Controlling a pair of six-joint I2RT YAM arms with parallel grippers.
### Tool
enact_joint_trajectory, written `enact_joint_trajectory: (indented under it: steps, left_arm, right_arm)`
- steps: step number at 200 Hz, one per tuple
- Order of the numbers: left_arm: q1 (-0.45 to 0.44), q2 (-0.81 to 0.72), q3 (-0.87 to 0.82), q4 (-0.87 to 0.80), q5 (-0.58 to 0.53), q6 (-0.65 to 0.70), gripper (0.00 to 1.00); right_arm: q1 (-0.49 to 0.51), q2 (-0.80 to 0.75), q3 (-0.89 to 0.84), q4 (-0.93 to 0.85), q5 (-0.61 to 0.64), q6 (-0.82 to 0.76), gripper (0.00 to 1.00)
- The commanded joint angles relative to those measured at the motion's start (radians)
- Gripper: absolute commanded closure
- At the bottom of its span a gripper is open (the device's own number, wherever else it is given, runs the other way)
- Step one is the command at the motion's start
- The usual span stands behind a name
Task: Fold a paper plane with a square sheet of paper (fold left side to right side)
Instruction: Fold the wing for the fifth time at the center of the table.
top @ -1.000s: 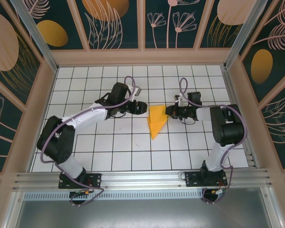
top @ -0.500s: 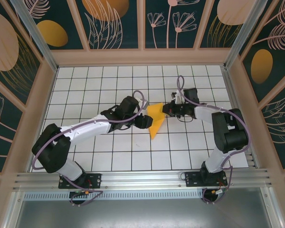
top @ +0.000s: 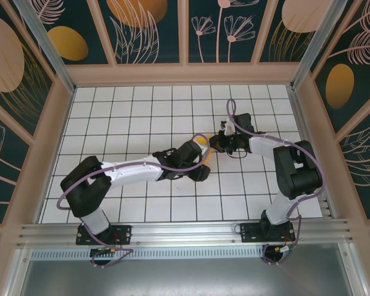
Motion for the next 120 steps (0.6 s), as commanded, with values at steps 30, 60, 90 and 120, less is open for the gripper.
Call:
enact_joint_trajectory:
  steps: [30, 60, 90, 120]
  left_arm:
    - [-0.035, 0.117, 0.092, -0.066, -0.167, -0.040, 0.37]
    - [-0.041, 0.153, 0.108, -0.074, -0.207, -0.045, 0.37]
    - [-0.048, 0.177, 0.117, -0.072, -0.218, -0.053, 0.40]
    - [-0.050, 0.192, 0.119, -0.068, -0.212, -0.056, 0.44]
  right_arm:
    - [0.017, 0.011, 0.038, -0.059, 0.019, 0.013, 0.97]
    - [0.018, 0.019, 0.046, -0.070, 0.022, 0.008, 0.97]
    - [0.021, 0.027, 0.052, -0.077, 0.025, 0.002, 0.97]
    - [0.022, 0.035, 0.057, -0.087, 0.025, -0.004, 0.97]
